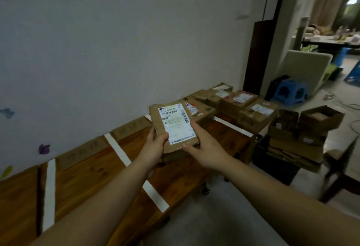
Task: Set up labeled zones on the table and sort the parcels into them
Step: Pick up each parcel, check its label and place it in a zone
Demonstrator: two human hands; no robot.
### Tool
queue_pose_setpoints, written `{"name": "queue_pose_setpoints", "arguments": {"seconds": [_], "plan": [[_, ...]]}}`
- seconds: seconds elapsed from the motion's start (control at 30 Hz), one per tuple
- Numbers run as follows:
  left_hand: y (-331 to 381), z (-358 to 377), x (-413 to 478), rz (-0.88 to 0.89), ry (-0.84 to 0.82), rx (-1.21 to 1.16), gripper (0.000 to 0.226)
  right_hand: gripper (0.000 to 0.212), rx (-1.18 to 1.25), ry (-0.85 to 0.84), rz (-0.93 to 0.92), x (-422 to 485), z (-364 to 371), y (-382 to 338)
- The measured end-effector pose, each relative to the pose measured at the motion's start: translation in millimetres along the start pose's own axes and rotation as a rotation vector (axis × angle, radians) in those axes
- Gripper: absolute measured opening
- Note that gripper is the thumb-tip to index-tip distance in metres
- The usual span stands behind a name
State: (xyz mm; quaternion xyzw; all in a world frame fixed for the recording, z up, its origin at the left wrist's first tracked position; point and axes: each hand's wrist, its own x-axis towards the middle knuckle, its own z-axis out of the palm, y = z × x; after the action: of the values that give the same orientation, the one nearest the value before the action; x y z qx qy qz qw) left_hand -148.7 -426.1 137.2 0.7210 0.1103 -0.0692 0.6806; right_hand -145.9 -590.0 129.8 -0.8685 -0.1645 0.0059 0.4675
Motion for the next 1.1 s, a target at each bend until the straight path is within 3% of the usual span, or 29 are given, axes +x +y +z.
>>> {"name": "queue_pose_setpoints", "arguments": {"seconds": [0.17, 0.43, 0.77, 1.1], "plan": [[-10, 20, 73, -0.078, -0.044, 0.01, 0.055, 0.086, -0.137, -0.095, 0.087, 51, -12, 49], [-2, 59, 208, -0.137, -0.113, 0.068, 0.052, 0.077, -0.277, -0.154, 0.183, 167, -54, 111], [7, 100, 299, -0.176, -0.03, 0.053, 0.052, 0.069, -0.341, -0.275, 0.103, 258, -98, 171], [4, 198, 391, -0.205, 0.149, 0.021, 0.06, 0.087, -0.291, -0.483, 0.054, 370, -151, 294]]}}
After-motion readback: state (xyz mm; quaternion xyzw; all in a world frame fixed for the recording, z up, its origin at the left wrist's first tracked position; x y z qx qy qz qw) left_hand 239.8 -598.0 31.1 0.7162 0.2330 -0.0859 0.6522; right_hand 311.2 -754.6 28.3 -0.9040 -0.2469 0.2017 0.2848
